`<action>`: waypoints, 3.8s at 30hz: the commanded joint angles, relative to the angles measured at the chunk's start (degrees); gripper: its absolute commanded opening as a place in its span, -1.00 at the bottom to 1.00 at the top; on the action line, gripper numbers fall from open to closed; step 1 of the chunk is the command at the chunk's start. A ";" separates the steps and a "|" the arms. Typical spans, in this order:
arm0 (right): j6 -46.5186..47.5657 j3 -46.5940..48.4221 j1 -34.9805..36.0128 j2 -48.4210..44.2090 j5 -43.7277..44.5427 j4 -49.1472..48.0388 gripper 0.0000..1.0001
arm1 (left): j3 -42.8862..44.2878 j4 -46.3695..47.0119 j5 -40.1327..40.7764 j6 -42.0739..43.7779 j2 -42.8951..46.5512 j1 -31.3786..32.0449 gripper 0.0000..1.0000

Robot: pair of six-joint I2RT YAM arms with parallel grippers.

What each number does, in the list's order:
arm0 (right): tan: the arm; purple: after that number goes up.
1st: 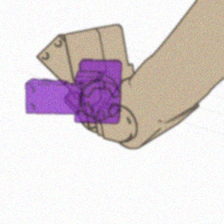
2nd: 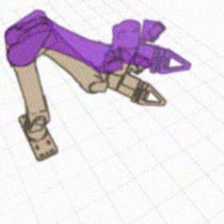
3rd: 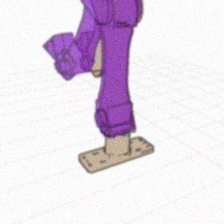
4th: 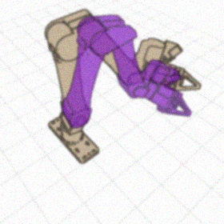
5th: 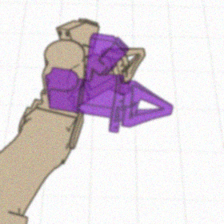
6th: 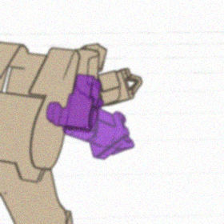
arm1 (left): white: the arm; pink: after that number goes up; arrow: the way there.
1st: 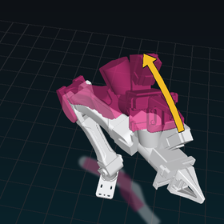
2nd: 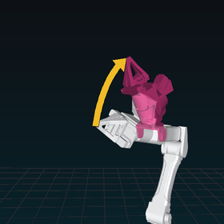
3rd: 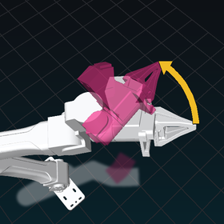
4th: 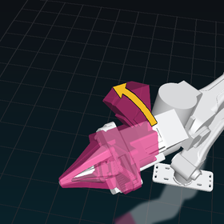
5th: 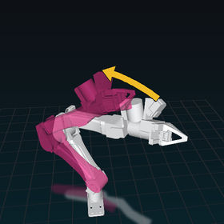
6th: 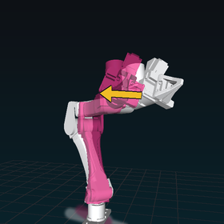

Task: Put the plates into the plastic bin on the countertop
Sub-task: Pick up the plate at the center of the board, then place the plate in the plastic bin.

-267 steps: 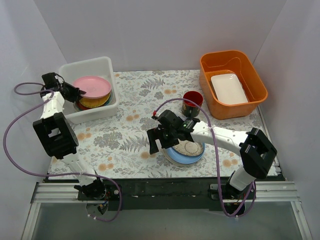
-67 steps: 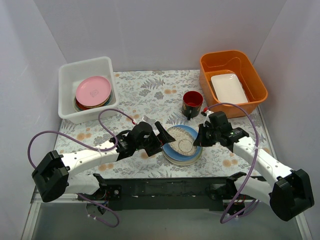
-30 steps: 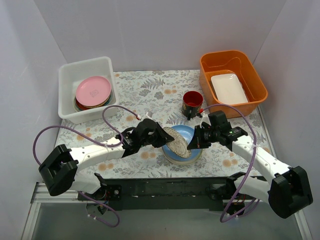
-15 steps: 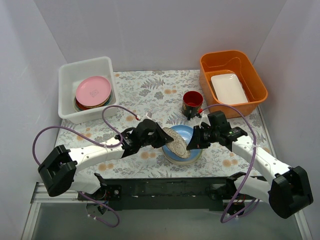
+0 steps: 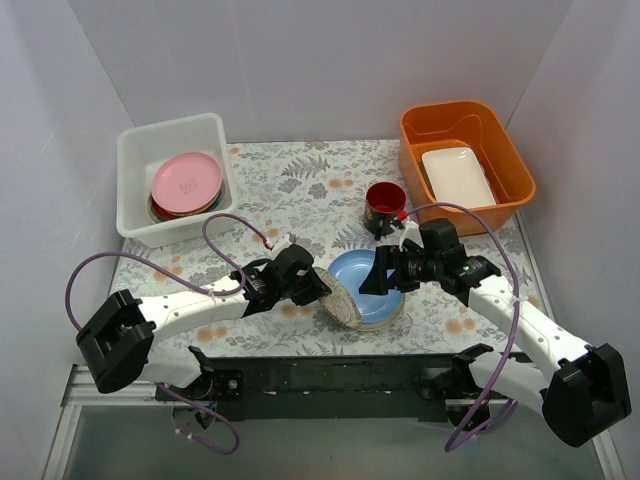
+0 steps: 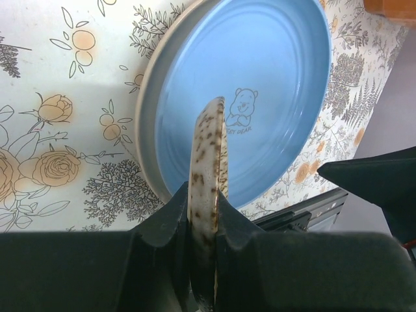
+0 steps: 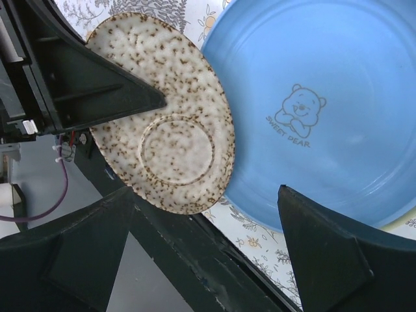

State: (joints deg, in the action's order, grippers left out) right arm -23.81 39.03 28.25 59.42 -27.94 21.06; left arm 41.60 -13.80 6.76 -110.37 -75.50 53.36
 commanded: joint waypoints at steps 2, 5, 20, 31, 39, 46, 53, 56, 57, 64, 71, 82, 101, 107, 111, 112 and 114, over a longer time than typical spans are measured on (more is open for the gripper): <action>0.78 1.67 0.23 -2.64 0.78 -0.76 0.96 | -0.03 0.35 1.76 0.15 2.64 0.07 -1.00; 0.96 1.49 0.23 -2.82 1.49 0.03 0.96 | 0.58 0.53 1.67 0.33 2.29 0.07 -1.00; 1.49 0.17 0.23 -2.82 2.28 0.13 0.96 | 5.94 -3.59 -1.49 5.06 6.07 -6.25 -1.00; 0.96 -0.88 0.23 -1.23 0.70 -1.55 0.96 | 16.65 -11.68 -9.39 18.32 6.07 -24.26 -1.00; 1.23 -1.06 0.23 0.26 0.26 -0.76 0.96 | 28.87 -17.13 -17.75 25.98 -0.51 -38.05 -1.00; 1.14 -2.02 0.23 1.49 -0.53 -2.25 0.95 | 36.70 -18.01 -26.79 28.01 -7.98 -47.55 -1.00; 0.70 -1.93 0.49 2.98 -1.06 -3.74 0.95 | 42.68 -19.50 -33.39 29.77 -13.26 -57.39 -1.00; 0.52 -2.11 0.58 3.33 -1.24 -4.27 0.95 | 44.44 -19.33 -35.59 30.03 -14.58 -61.62 -1.00; 0.44 -2.11 0.67 3.42 -1.32 -4.62 0.95 | 45.14 -19.59 -36.38 30.30 -15.45 -63.37 -1.00; 0.00 -2.64 1.19 4.04 -1.50 -5.41 0.94 | 51.03 -21.18 -39.46 30.39 -20.55 -69.35 -1.00; -0.36 -2.38 1.98 4.74 -1.15 -5.68 0.94 | 55.77 -21.44 -40.16 29.59 -24.42 -73.57 -1.00; -0.27 -3.16 2.34 4.39 -0.36 -5.50 0.94 | 57.98 -21.53 -40.52 29.42 -27.85 -74.99 -1.00; -0.53 -2.20 3.04 9.31 -1.50 -7.44 0.92 | 54.38 -15.82 -36.30 28.10 -33.47 -75.07 -1.00; -0.18 -2.02 3.13 9.75 -1.76 -7.17 0.92 | 52.08 -12.13 -34.71 28.01 -36.02 -74.98 -1.00; -0.01 -2.38 3.21 9.75 -1.68 -7.17 0.92 | 52.26 -12.04 -34.63 28.54 -37.17 -75.07 -1.00; -0.09 -2.38 3.13 9.84 -1.59 -7.17 0.92 | 52.26 -12.12 -34.54 28.89 -37.26 -74.99 -1.00; -0.09 -2.29 3.13 9.93 -1.76 -7.17 0.92 | 52.26 -12.13 -33.84 29.07 -37.08 -75.07 -1.00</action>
State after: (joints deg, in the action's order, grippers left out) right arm -24.21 36.18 31.16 69.06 -28.71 15.22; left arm 93.36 -27.68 -27.22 -82.30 -113.49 -21.98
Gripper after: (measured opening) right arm 0.959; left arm 0.109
